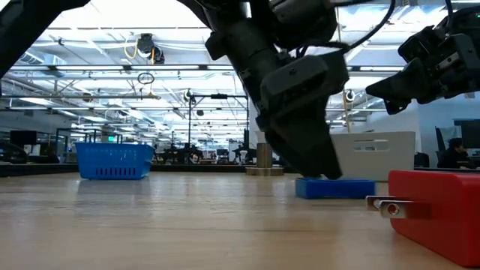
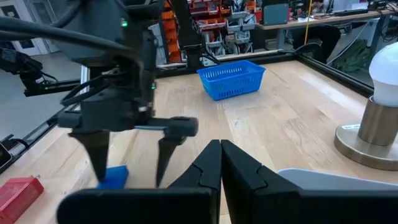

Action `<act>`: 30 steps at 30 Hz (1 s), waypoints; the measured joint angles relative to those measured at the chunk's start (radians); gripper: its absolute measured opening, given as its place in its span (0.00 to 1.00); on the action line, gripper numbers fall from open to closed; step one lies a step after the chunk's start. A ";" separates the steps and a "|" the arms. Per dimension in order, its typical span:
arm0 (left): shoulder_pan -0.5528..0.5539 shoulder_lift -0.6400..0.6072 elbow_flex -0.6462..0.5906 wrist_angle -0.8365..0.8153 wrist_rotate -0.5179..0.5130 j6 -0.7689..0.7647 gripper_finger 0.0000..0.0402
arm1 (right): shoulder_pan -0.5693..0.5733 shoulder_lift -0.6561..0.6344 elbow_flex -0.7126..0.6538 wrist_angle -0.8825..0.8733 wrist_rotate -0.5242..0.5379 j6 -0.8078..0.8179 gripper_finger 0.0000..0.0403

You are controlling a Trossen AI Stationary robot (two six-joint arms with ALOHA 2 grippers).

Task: Pick & Place Office items
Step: Put the blue digital clock into the blue bin

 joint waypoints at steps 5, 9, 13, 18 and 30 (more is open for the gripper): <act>0.029 -0.017 0.001 -0.104 -0.014 0.013 0.99 | 0.000 0.000 0.000 0.000 0.000 0.000 0.00; 0.046 -0.046 -0.003 -0.164 -0.033 0.031 0.99 | 0.000 0.000 0.000 0.000 0.000 -0.003 0.00; 0.028 -0.093 -0.009 -0.157 -0.066 0.012 0.99 | 0.000 0.002 0.000 0.000 0.000 -0.007 0.00; -0.030 -0.111 -0.010 -0.163 -0.169 0.018 0.99 | 0.000 0.003 0.000 0.000 0.000 -0.011 0.00; -0.046 -0.137 -0.010 -0.156 -0.203 -0.048 0.99 | 0.000 0.003 0.000 0.000 -0.001 0.008 0.00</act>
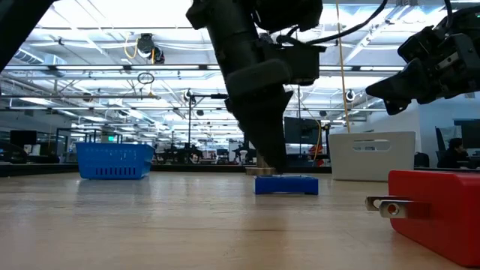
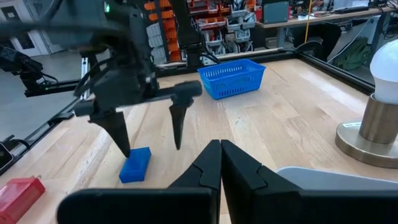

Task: Pick & Place Office items
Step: Put the blue digital clock into the blue bin

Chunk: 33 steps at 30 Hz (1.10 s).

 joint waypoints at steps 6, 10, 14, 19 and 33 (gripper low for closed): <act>-0.021 -0.034 0.001 0.003 -0.016 -0.032 0.99 | 0.000 0.000 0.000 0.000 0.000 -0.003 0.00; -0.037 -0.028 0.001 0.014 -0.011 -0.045 0.99 | 0.000 0.001 0.000 0.000 0.000 -0.009 0.00; -0.037 0.002 0.003 0.028 -0.008 -0.046 0.99 | 0.000 0.002 0.000 0.000 0.000 -0.008 0.00; -0.028 0.029 0.002 0.020 0.001 -0.039 0.99 | 0.000 0.002 0.000 -0.001 0.000 -0.001 0.00; -0.001 0.044 -0.005 0.019 0.042 -0.007 0.67 | 0.000 0.002 0.000 0.000 0.000 -0.022 0.00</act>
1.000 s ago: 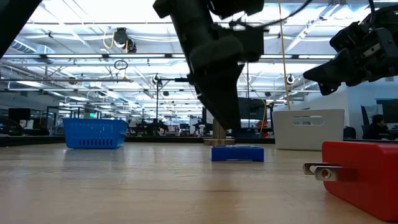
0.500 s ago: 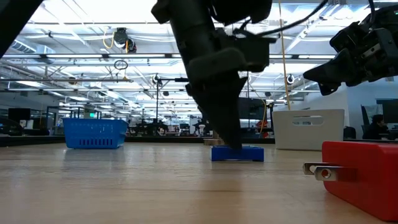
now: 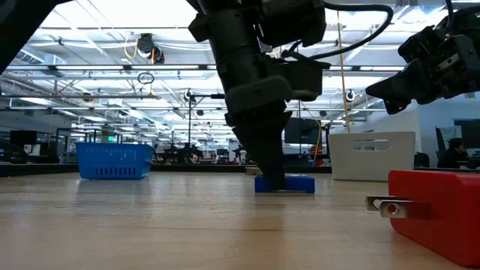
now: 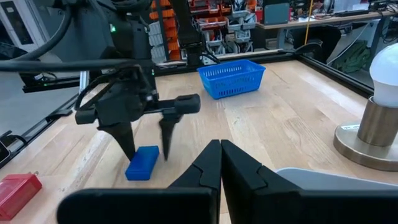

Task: Pick & Place Office items
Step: Put the blue digital clock into the blue bin

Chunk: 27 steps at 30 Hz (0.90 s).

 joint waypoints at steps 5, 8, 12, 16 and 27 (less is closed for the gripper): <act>-0.006 0.000 0.000 0.000 0.083 0.092 0.36 | 0.000 0.000 0.000 0.000 0.000 0.000 0.00; -0.011 -0.004 0.000 -0.002 0.116 0.127 0.37 | 0.000 0.000 0.000 0.000 0.000 0.000 0.00; -0.016 -0.048 0.000 -0.010 0.080 0.142 0.37 | 0.000 0.000 0.000 0.000 0.000 0.000 0.00; -0.017 -0.142 0.000 -0.023 0.015 0.174 0.37 | 0.000 0.000 0.000 0.000 0.000 0.001 0.00; -0.016 -0.561 -0.077 0.016 -0.088 0.250 0.37 | 0.000 0.000 0.000 -0.005 -0.001 0.003 0.00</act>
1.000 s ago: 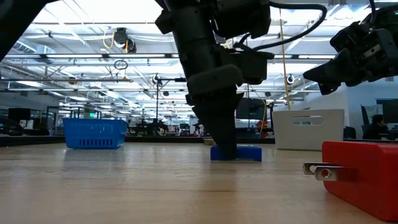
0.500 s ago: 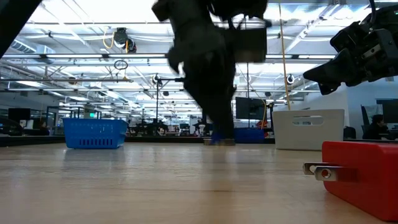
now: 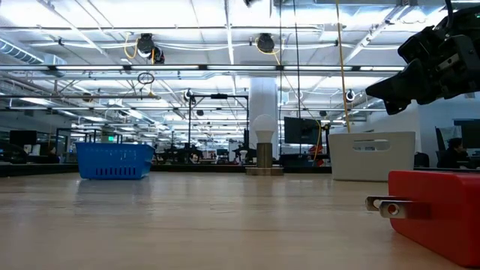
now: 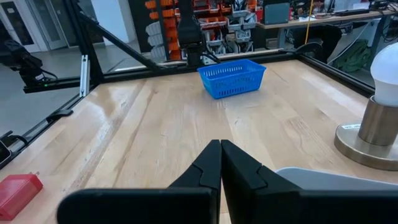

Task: Pick & Place Office items
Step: Put the blue digital clock into the blue bin

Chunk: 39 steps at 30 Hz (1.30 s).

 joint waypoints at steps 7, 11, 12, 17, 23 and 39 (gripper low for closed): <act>0.005 -0.358 -0.320 0.177 -0.083 -0.028 0.37 | 0.000 0.000 0.000 -0.002 0.000 0.000 0.00; 0.018 -0.572 -0.604 0.357 -0.086 -0.065 0.37 | 0.000 0.000 0.000 -0.003 0.000 0.000 0.00; 0.021 -0.623 -0.676 0.401 -0.096 -0.076 0.37 | 0.000 0.000 0.000 -0.003 0.000 0.000 0.00; 0.048 -0.879 -0.987 0.593 -0.154 -0.143 0.37 | 0.000 0.000 0.000 -0.001 0.001 0.000 0.00; 0.138 -1.134 -1.240 0.747 -0.111 -0.170 0.37 | 0.000 0.000 0.000 0.003 0.001 0.012 0.00; 0.358 -1.513 -1.521 0.784 0.006 -0.266 0.37 | 0.000 0.000 0.000 -0.003 0.002 0.012 0.00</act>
